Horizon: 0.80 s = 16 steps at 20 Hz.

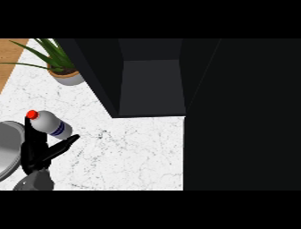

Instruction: Pick up the bottled water, place it into the cabinet and close the cabinet

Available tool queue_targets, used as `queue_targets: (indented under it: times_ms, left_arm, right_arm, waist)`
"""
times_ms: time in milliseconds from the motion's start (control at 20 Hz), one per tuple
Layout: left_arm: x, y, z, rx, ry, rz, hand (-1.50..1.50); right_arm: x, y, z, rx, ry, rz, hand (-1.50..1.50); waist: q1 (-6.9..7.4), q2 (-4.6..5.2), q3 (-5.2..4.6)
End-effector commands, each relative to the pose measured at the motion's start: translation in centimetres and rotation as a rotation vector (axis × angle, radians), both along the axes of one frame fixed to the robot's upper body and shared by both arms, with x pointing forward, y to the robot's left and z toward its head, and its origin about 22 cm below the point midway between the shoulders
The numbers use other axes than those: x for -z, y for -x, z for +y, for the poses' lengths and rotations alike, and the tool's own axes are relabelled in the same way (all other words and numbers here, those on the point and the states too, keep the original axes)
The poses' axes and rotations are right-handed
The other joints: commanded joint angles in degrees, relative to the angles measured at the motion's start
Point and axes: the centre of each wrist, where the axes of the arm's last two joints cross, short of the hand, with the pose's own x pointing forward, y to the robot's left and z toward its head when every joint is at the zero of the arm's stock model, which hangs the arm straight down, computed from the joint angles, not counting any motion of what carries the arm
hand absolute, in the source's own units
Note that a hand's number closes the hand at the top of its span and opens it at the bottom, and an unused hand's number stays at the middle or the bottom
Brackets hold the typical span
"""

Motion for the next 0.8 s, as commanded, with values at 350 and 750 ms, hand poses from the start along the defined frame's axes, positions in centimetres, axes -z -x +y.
queue_targets:
  times_ms: [350,750]
  left_arm:
    - [2.0,-0.6,-1.2,0.015,0.174,-0.194,1.50]
    - [1.7,-1.2,-1.2,0.149,0.127,-0.227,1.50]
  right_arm:
    - [-2.8,1.3,1.1,-0.025,-0.042,-0.073,-1.50]
    - [-4.8,1.9,2.0,-0.054,-0.017,-0.085,-1.50]
  waist:
    - [0.45,0.12,0.04]
    - [0.57,-0.10,0.05]
